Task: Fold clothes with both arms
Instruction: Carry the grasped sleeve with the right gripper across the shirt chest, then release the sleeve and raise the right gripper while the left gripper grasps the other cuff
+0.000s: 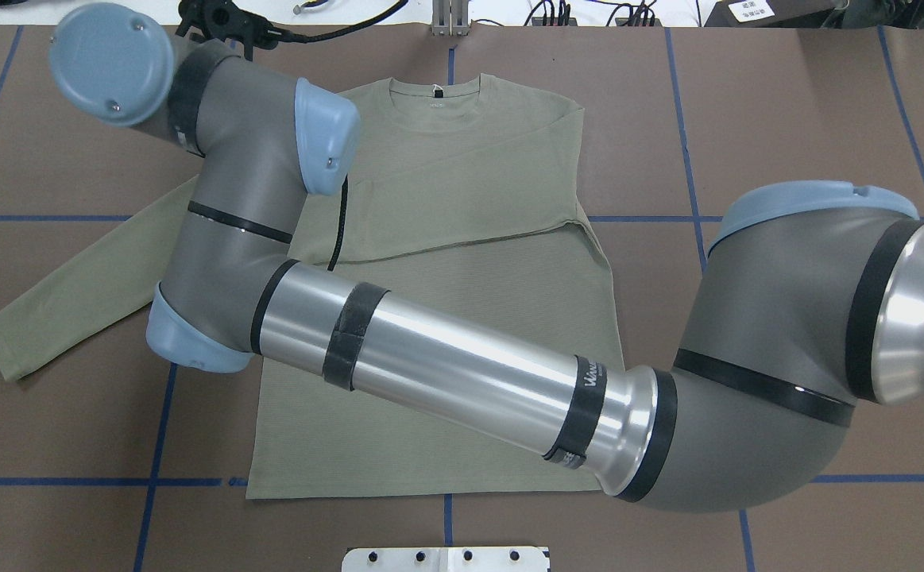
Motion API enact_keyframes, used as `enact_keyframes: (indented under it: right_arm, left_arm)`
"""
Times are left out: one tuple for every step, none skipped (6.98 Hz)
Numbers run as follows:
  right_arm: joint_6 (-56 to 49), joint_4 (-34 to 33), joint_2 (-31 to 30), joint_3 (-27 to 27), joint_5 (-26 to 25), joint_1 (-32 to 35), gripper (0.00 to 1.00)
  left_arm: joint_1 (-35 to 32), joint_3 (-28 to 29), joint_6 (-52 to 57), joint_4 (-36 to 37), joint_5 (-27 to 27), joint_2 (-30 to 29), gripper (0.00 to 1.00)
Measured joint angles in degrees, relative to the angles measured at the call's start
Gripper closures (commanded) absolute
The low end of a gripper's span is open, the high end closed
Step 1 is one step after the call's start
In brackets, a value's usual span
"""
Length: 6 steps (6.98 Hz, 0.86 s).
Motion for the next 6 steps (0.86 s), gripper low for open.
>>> enact_keyframes:
  right_arm:
    - [-2.2, -4.0, -1.5, 3.9, 5.0, 3.1, 0.0]
    - [-6.1, -9.4, -4.5, 9.8, 9.4, 6.3, 0.0]
    - [-11.4, -13.9, -8.8, 16.1, 13.6, 9.6, 0.0]
    - [-17.7, -16.5, -14.3, 22.0, 17.4, 12.9, 0.0]
    - [-25.1, -17.4, -21.7, 28.8, 21.3, 16.5, 0.0]
    - [-32.7, -17.7, -30.3, 36.3, 25.5, 20.5, 0.0]
  left_arm:
    - [1.5, 0.2, -1.0, -3.6, -0.1, 0.2, 0.0]
    - [5.5, 0.3, -3.5, -6.8, 0.1, 0.7, 0.0]
    - [11.2, 0.1, -8.0, -10.1, 1.9, 1.6, 0.0]
    - [17.5, -0.1, -13.8, -15.3, 6.8, 4.0, 0.0]
    - [25.3, -0.1, -20.8, -21.4, 13.8, 7.6, 0.0]
    - [32.6, 0.0, -26.3, -25.3, 19.2, 10.4, 0.0]
